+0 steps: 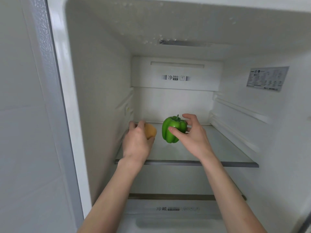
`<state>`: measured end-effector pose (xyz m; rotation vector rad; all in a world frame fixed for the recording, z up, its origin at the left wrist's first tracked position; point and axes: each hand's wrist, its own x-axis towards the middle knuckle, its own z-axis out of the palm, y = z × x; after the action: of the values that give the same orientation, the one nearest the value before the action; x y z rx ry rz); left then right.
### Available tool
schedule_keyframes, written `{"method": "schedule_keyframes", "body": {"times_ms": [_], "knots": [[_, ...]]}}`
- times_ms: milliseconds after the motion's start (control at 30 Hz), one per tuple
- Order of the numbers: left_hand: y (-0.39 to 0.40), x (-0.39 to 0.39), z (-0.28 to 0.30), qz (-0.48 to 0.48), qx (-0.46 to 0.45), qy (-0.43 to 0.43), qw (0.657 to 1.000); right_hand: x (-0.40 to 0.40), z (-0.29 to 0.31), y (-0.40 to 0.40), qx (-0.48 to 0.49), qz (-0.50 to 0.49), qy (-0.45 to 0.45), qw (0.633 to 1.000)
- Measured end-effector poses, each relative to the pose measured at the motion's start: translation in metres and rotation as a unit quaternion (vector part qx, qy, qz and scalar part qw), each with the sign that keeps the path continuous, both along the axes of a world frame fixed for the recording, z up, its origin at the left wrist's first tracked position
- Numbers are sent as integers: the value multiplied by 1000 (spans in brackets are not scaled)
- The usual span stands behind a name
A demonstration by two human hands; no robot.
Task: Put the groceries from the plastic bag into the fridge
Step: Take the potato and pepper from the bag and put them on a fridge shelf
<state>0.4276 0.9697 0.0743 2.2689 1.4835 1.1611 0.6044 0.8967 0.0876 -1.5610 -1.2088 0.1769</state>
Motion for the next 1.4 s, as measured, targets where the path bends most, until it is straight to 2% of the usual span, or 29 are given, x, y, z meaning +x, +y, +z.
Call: {"method": "schedule_keyframes", "body": {"times_ms": [467,1033,1400], "knots": [[7,9,-1,57,30,49,997,3,-3,29,-27,13,-105,994],[-6,15,-3,105,31,55,993,13,-7,24,-49,61,-115,990],[-34,6,-3,137,47,76,987,7,-11,-12,0,46,-84,995]]}}
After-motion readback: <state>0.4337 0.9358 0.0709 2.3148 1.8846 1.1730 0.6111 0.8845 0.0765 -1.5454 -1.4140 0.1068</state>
